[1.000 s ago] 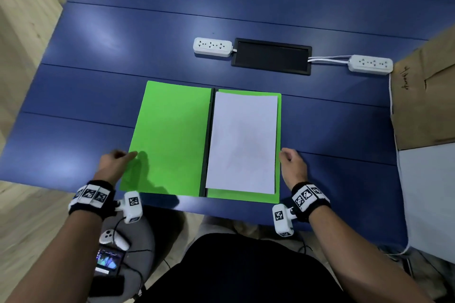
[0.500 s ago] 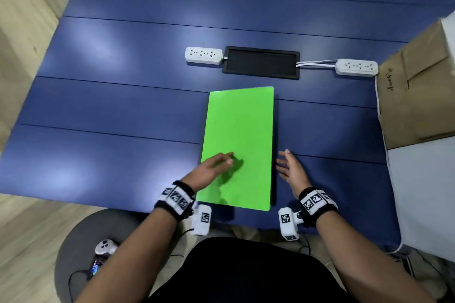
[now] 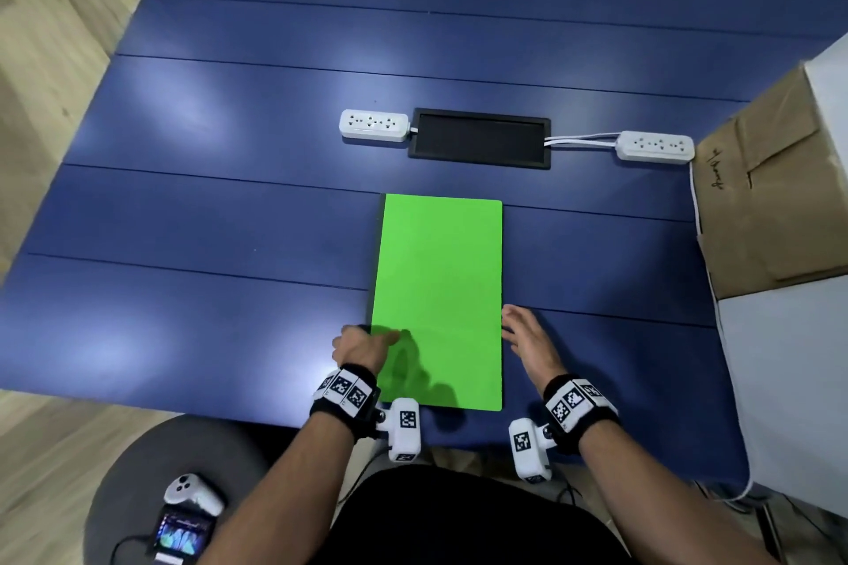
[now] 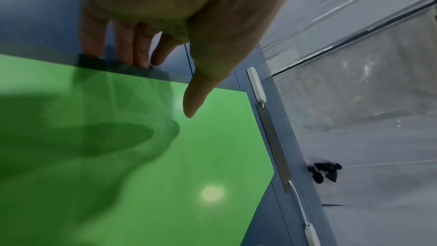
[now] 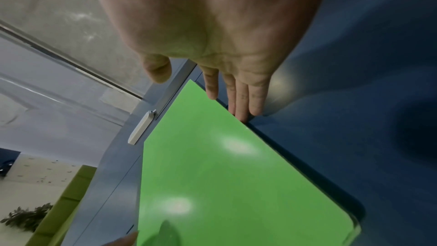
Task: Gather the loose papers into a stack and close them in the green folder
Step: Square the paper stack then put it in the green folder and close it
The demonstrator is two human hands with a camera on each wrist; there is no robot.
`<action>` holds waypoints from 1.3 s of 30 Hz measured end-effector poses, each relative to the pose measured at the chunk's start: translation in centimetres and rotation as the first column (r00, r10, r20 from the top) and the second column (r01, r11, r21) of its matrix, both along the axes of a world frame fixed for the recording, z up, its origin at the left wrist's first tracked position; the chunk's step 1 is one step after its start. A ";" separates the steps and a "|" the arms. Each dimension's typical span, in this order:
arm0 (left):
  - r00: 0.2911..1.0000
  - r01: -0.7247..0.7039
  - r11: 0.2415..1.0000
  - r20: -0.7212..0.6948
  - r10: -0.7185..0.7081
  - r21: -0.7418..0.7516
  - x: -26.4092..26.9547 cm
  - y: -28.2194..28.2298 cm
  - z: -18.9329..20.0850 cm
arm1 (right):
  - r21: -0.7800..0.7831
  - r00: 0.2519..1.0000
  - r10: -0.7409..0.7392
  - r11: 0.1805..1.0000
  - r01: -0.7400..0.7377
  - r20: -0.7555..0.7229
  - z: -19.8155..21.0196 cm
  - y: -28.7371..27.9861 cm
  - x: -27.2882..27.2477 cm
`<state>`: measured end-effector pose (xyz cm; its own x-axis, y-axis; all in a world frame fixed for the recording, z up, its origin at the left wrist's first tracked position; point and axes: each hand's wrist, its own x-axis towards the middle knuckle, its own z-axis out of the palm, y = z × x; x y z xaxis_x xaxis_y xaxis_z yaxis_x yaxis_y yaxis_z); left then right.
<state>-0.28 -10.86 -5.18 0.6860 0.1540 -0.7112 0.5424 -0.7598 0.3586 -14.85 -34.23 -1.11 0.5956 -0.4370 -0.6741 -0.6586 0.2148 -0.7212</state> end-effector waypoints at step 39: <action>0.541 0.712 0.542 0.142 -0.829 0.446 15.9 8.6 -1.0 | -0.469 0.915 0.345 0.786 -0.404 -0.210 0.1 1.2 3.0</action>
